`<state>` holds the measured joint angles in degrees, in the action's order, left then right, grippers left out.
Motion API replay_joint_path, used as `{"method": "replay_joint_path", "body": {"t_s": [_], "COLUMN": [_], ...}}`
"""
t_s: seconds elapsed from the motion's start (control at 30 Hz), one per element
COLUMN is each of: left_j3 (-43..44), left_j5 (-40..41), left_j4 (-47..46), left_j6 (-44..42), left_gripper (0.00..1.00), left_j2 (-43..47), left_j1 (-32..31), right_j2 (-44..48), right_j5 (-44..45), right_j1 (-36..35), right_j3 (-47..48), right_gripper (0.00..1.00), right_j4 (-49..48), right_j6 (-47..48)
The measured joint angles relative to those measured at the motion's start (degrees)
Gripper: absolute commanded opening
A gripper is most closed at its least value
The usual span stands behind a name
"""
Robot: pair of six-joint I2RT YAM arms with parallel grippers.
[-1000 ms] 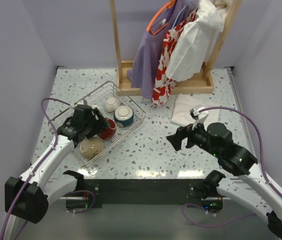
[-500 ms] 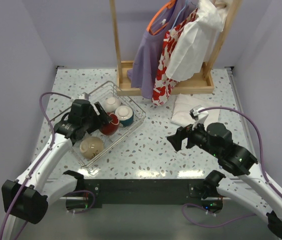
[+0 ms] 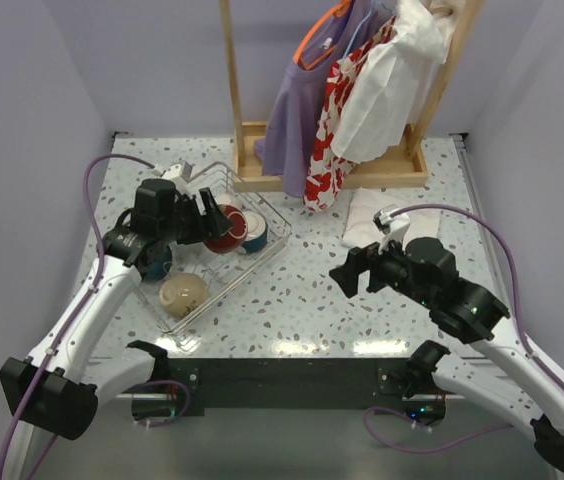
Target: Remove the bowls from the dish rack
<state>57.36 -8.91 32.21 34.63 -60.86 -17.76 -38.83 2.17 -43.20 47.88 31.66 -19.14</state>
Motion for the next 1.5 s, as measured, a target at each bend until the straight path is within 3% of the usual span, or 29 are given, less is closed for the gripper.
{"method": "replay_joint_path", "body": {"t_s": [0.77,1.0,1.2,1.5], "left_j3": [0.24,-2.93,-6.23,-7.98], "left_j5": [-6.19,-6.75,-7.93,-7.69], "left_j4": [-6.56,-9.44,-11.47,-14.47], "left_j6": [-24.06,-32.22,-38.49,-44.5], "left_gripper": [0.0,0.0,0.0,0.0], "left_j2": [1.81,3.78,6.54,8.07], "left_j1": [-3.89,-7.43,-9.68,-14.08], "right_j2": [-30.32,-36.26,-42.29,-45.11], "right_j5": [-7.23,-5.75,-4.04,-1.2], "right_j1": [0.0,0.02,0.04,0.52], "right_j3": [26.47,30.34,39.89,46.62], "right_gripper": [0.99,0.99,0.99,0.99], "right_j4": [6.34,9.25,13.81,18.75], "right_j6": [-11.1,-14.19,-14.8,-14.78]}}
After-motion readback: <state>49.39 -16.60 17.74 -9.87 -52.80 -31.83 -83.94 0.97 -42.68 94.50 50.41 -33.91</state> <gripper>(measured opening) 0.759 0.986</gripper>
